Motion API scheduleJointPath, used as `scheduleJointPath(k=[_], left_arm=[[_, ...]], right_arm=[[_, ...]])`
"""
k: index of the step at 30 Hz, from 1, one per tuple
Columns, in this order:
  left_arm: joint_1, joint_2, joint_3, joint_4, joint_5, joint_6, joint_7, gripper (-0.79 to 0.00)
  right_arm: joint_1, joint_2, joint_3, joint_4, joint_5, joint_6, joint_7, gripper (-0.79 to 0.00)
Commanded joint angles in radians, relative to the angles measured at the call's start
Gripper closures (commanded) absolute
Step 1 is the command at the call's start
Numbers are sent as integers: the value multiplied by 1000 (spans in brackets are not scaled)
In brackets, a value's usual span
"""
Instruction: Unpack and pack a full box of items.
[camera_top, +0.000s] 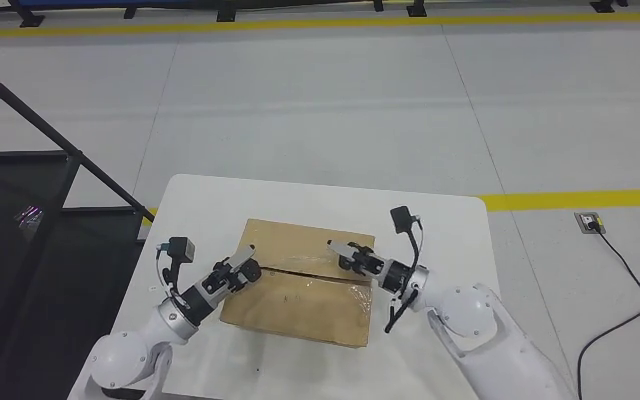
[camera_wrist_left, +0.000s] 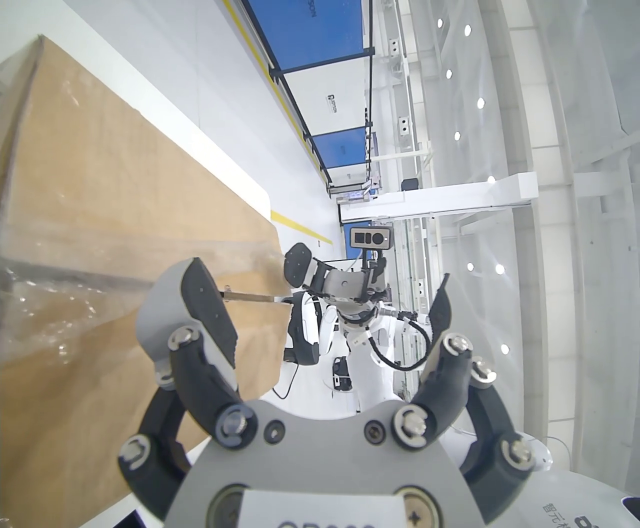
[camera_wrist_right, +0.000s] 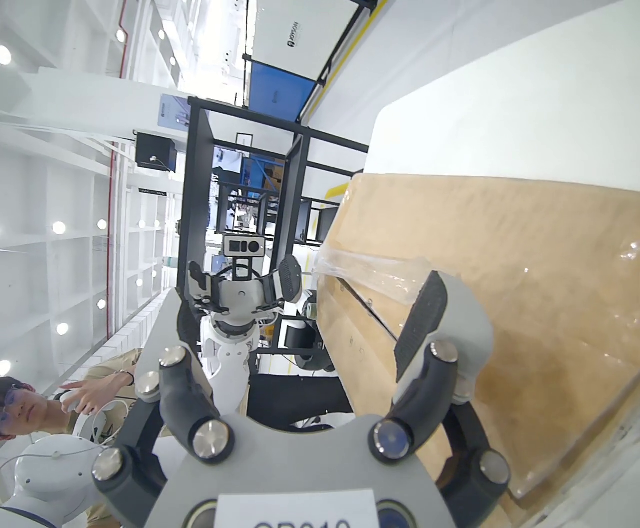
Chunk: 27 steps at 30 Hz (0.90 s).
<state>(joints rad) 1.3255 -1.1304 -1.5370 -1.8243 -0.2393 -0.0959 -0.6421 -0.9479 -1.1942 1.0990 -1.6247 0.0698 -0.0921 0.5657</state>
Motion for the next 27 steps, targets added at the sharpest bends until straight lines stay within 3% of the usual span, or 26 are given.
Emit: scheduleJointPath(k=[1,9,18,27], left_arm=[[2,1,0,2,-1,-3,-5,-785],[11,3,-5,8,-9,-18,-9,-785],[23,7,-17,8,-17,-30,-15,-785],[32,10,-25,-10,-28,-25,-17,-785]], right_arm=[[-16,5,13,-17,-35,-7,6,-785],[-20,6,33,-17,-125,86,-60,-785],[29,-3,10,31,-157,121,-42,-785],[81,-5,-31,75,-322,-30,-26,-785]])
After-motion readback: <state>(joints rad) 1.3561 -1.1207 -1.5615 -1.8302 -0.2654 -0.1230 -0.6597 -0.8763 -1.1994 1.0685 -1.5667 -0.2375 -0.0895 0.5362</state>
